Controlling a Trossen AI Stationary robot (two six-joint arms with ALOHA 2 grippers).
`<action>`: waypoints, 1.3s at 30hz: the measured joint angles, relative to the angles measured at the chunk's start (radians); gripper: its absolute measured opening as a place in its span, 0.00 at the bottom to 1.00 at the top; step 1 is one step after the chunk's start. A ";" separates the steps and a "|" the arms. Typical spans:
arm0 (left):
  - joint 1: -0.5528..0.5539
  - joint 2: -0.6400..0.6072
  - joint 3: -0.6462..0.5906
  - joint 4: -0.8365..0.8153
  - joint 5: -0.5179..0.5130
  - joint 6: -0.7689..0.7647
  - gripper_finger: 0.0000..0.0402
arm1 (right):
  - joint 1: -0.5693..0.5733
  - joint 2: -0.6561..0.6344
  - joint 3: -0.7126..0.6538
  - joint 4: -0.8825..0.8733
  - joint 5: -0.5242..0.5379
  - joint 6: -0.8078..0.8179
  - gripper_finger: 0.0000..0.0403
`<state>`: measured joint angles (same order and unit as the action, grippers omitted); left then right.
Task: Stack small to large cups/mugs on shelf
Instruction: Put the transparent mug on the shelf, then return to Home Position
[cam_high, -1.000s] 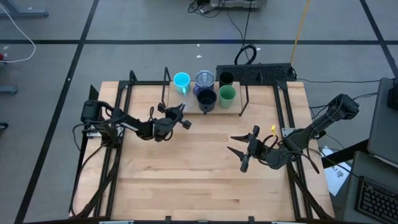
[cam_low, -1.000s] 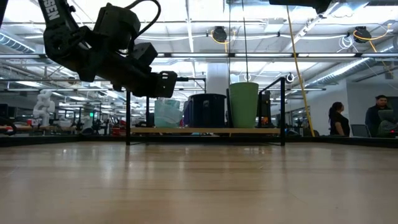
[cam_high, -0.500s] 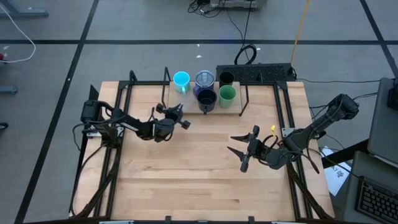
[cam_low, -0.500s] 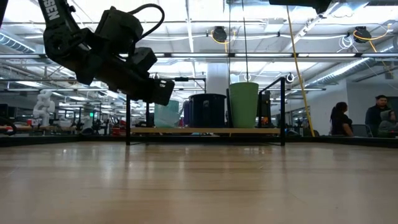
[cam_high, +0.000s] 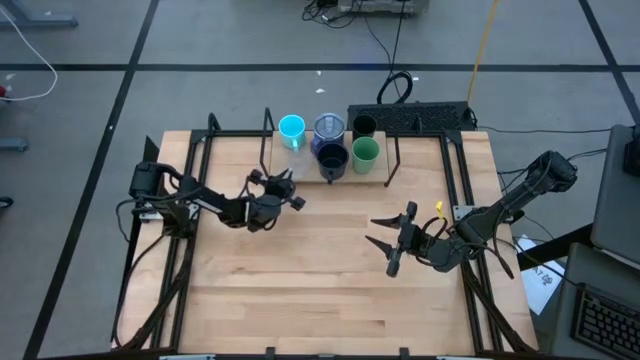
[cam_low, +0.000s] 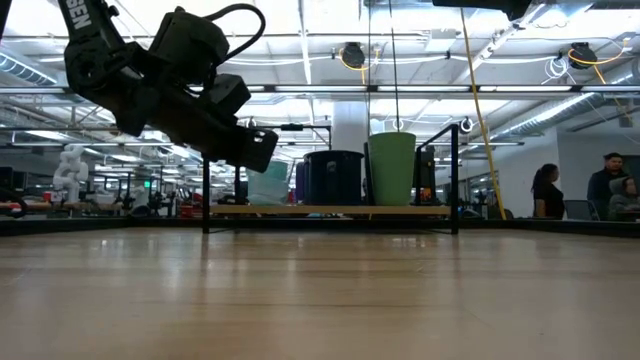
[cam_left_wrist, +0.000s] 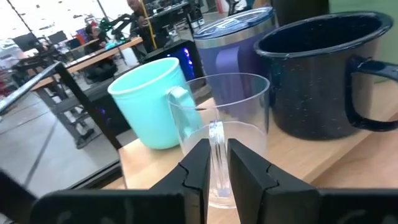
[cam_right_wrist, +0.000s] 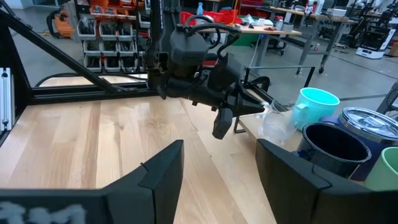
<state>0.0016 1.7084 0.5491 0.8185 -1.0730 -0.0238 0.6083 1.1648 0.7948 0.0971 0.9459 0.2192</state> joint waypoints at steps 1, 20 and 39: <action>-0.003 0.000 0.000 -0.004 -0.008 0.000 0.14 | 0.000 0.000 0.000 0.000 0.000 0.000 0.47; -0.044 -0.012 0.000 -0.002 -0.099 0.021 0.42 | 0.000 0.000 0.000 0.000 0.000 0.000 0.47; -0.245 -0.407 0.000 -0.030 -0.044 0.227 0.46 | -0.011 0.000 0.000 0.035 -0.004 -0.092 0.39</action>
<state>-0.2432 1.3016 0.5488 0.7887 -1.1168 0.2032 0.5976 1.1652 0.7947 0.1325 0.9423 0.1276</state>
